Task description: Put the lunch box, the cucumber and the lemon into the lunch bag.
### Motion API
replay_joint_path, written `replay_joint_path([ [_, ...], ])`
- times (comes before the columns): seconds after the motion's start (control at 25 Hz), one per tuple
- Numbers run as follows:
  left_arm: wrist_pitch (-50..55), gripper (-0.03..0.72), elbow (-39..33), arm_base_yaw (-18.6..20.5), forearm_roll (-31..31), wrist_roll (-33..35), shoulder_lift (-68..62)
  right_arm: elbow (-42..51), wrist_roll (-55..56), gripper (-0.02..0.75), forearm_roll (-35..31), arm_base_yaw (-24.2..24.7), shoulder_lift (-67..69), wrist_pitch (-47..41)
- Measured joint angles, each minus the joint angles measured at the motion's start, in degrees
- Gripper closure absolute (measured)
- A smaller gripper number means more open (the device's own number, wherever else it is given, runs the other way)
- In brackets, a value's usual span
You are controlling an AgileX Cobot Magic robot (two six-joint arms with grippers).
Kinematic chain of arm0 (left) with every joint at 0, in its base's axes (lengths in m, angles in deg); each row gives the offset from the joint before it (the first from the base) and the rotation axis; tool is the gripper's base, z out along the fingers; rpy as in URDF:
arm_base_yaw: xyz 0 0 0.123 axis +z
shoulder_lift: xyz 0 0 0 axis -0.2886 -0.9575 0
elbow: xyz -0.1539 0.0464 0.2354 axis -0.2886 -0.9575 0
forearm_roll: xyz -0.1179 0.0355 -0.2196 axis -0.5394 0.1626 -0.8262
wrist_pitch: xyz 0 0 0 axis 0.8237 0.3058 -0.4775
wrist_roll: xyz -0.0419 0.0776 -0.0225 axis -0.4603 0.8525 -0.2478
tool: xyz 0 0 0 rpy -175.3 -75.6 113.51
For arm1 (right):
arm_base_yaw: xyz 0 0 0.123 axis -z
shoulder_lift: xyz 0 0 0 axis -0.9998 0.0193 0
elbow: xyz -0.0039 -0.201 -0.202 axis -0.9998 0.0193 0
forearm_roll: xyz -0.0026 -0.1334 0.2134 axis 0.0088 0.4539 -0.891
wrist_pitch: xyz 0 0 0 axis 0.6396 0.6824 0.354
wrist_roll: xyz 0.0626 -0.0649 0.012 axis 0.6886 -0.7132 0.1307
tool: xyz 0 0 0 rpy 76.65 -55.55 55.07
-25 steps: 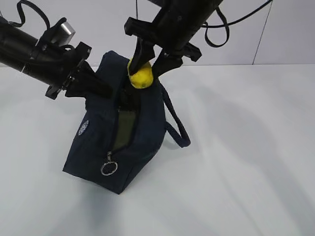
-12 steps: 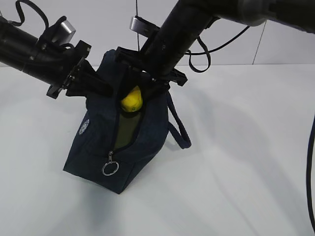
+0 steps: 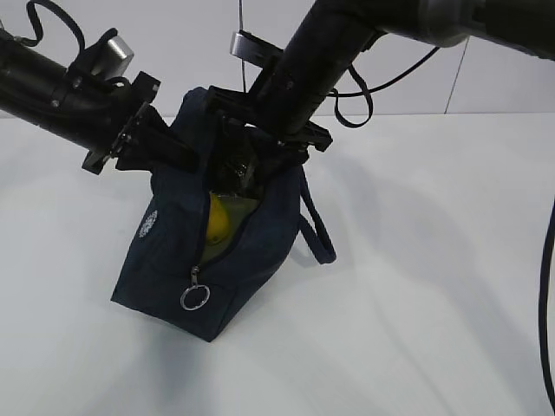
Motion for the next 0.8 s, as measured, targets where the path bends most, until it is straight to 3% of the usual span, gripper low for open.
replay_joint_path([
  [0.2, 0.0, 0.687, 0.0, 0.0, 1.7, 0.0, 0.0, 0.0, -0.6, 0.222, 0.0, 0.0, 0.0, 0.0],
  [0.48, -2.7, 0.687, 0.0, 0.0, 9.7, 0.1, 0.0, 0.0, -0.7, 0.223, -0.2, 0.0, -1.8, 0.0],
  [0.8, -5.3, 0.687, 0.0, 0.0, 11.3, 0.1, 0.0, 0.0, -0.7, 0.224, 3.7, 0.0, -9.1, 0.0],
])
